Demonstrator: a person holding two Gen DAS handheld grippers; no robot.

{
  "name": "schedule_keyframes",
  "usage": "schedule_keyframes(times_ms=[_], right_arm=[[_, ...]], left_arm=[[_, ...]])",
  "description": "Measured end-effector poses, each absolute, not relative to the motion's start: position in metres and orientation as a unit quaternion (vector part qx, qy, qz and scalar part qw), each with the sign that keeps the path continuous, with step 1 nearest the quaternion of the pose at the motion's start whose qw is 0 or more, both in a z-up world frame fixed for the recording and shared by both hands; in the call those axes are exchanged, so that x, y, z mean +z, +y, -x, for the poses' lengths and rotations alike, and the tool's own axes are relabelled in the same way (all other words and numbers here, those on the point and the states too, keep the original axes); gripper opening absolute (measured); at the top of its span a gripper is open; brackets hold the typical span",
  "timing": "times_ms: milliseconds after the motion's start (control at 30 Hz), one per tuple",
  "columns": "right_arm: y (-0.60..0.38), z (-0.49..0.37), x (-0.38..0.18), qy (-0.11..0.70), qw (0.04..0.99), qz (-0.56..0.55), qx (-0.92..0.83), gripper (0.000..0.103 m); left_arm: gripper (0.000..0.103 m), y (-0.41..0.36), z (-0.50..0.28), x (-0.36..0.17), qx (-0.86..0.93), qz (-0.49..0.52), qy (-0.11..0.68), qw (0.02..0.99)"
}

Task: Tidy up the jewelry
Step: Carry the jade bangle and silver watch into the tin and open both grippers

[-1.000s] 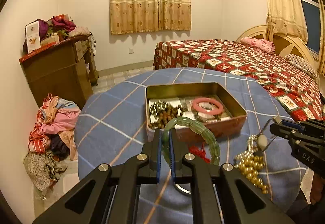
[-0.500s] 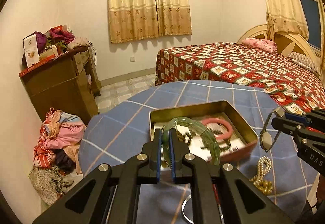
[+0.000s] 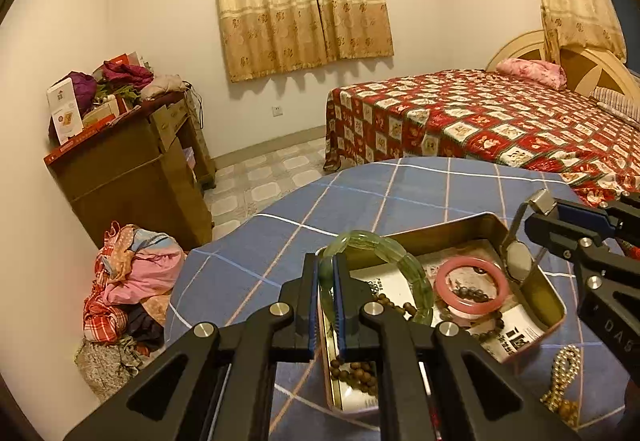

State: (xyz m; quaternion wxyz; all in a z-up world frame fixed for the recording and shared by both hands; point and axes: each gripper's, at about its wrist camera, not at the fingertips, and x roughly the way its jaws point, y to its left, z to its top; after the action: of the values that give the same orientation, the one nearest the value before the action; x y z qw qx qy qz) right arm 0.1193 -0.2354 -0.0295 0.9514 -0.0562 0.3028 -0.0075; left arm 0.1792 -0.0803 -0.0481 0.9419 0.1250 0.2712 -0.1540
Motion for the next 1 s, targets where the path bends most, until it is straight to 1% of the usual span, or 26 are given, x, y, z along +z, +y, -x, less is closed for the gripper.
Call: schedule_keyframes(times_ms=[467,867,1000], right_arm=[[-0.238,-0.144,-0.052,0.325,0.944,0.053,-0.01,0.019],[-0.234,-0.152,-0.059,0.337,0.94,0.057,-0.005,0.019],[-0.234,-0.154,-0.064,0.349,0.935,0.061,-0.005,0.02]], left_arm=[[0.006,-0.089,-0.203,-0.077,-0.145,-0.144,0.304,0.931],[0.006,-0.092,-0.21,-0.085,-0.136,-0.16,0.311,0.927],[0.008,-0.091,-0.21,-0.085,-0.122,-0.166,0.305,0.93]])
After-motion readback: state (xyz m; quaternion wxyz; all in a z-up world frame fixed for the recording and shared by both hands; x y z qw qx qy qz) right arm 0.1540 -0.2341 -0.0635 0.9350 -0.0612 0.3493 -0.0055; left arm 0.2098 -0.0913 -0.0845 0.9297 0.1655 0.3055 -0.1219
